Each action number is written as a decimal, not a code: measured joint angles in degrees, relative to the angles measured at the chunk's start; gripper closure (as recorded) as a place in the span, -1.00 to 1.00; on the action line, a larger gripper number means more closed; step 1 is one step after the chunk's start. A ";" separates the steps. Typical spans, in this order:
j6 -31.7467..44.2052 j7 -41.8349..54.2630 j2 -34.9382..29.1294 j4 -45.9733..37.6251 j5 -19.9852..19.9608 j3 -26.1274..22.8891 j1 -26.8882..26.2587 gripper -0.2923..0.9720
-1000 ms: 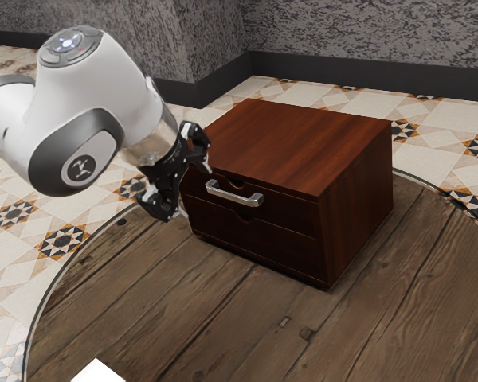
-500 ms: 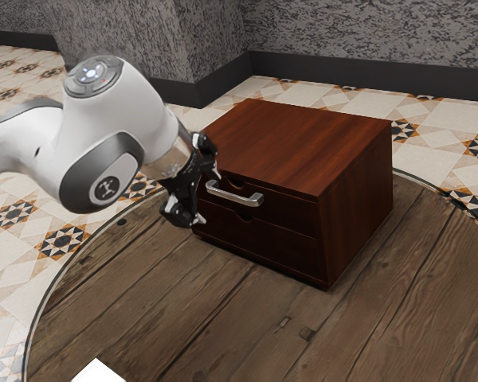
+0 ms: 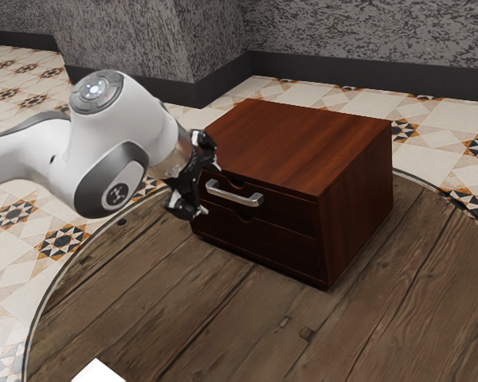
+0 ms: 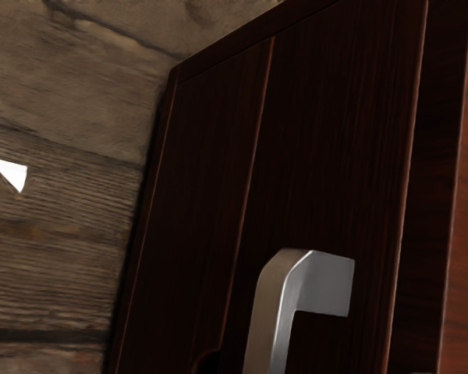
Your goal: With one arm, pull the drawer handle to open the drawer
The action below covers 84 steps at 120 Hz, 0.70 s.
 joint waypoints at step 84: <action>2.22 1.36 1.97 -0.34 -0.01 -0.72 -0.72 -0.14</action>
